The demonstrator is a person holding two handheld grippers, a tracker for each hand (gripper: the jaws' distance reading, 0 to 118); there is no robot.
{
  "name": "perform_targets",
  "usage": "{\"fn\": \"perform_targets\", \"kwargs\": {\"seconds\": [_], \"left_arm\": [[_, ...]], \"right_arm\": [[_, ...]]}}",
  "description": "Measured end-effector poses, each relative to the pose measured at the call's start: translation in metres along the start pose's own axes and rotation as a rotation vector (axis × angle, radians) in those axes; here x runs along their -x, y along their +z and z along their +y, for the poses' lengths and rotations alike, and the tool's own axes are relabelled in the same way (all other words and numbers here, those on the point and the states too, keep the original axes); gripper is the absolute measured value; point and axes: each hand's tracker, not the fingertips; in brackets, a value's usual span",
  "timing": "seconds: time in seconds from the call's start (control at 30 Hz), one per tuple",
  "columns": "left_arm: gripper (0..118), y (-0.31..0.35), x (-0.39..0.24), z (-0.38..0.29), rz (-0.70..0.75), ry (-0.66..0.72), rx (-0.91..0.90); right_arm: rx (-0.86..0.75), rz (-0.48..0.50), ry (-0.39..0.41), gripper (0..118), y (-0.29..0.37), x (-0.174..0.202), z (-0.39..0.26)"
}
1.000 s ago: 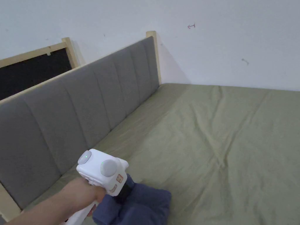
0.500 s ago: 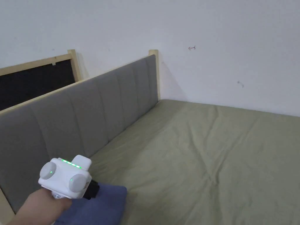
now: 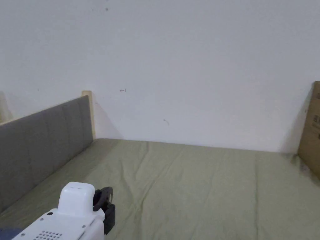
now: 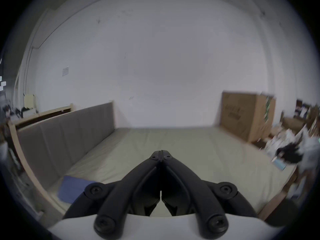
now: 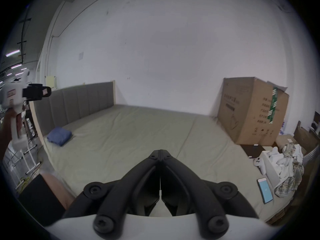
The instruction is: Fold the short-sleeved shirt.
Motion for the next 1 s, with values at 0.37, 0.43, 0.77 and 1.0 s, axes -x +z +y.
{"fn": "perform_targets", "kwargs": {"seconds": [0.37, 0.43, 0.77, 1.0], "left_arm": [[0, 0.010, -0.115, -0.072, 0.026, -0.165, -0.156], [0, 0.001, -0.115, -0.087, 0.031, -0.182, -0.045], [0, 0.003, -0.111, -0.114, 0.045, -0.186, -0.010], [19, -0.002, -0.101, -0.118, 0.068, -0.120, 0.010]], "right_arm": [[-0.089, -0.137, -0.051, 0, 0.023, -0.008, -0.044], [-0.082, -0.139, -0.056, 0, 0.023, -0.007, -0.051], [-0.090, -0.140, -0.076, 0, 0.027, -0.007, -0.064], [-0.134, -0.178, -0.070, 14, 0.029, -0.001, -0.065]]}}
